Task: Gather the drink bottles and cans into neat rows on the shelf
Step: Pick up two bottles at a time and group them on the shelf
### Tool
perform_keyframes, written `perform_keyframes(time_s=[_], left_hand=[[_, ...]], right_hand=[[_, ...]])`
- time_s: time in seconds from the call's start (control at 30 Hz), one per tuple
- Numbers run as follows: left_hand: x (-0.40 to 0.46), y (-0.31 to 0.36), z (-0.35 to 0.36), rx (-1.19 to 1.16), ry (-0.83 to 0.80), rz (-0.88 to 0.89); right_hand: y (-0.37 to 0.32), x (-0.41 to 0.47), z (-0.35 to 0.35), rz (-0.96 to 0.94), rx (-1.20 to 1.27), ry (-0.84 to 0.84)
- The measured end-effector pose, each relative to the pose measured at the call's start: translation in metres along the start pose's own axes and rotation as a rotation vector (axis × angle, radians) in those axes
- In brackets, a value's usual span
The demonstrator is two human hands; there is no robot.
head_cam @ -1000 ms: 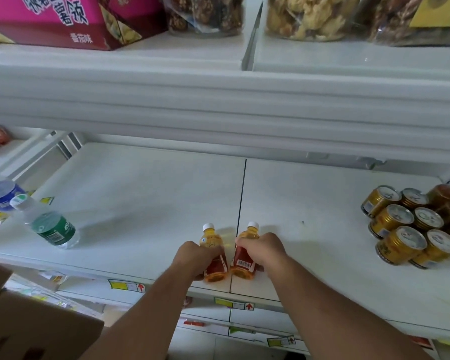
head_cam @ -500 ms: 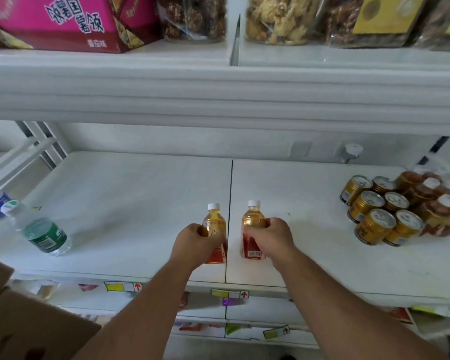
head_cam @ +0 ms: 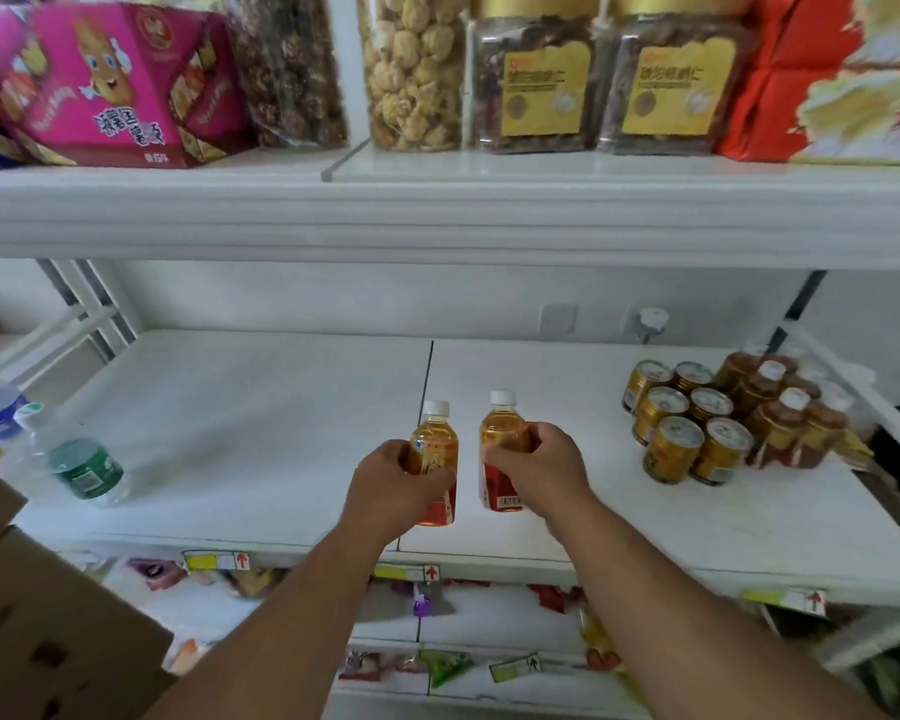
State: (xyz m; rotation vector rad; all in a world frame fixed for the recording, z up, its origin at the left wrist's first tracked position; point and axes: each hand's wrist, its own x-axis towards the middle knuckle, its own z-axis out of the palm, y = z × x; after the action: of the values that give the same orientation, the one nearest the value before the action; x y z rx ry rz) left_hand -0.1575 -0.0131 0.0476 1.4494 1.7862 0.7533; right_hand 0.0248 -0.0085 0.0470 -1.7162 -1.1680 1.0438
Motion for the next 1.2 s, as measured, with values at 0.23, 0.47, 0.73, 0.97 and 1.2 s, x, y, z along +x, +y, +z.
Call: perform_keyframes(time_s=[0.23,0.47,0.73,0.97,1.2], left_hand=[[-0.063,0.032,0.044,0.009,0.025,0.019],[-0.118,0.048,0.079,-0.002,0.024,0.030],[-0.163,0.057,0.099,-0.022,0.006,0.072],[-0.206,0.051,0.115,-0.077,-0.049,0.138],[-0.259,0.050,0.134,-0.119,-0.095,0.170]], right_hand=[[0.027,-0.028,-0.068,-0.007,0.028,-0.002],[0.061,-0.065,-0.117,0.007,0.098,0.047],[0.078,-0.113,-0.154,-0.033,0.137,0.090],[0.092,-0.164,-0.177,-0.035,0.091,0.166],[0.114,-0.213,-0.201,-0.014,0.062,0.213]])
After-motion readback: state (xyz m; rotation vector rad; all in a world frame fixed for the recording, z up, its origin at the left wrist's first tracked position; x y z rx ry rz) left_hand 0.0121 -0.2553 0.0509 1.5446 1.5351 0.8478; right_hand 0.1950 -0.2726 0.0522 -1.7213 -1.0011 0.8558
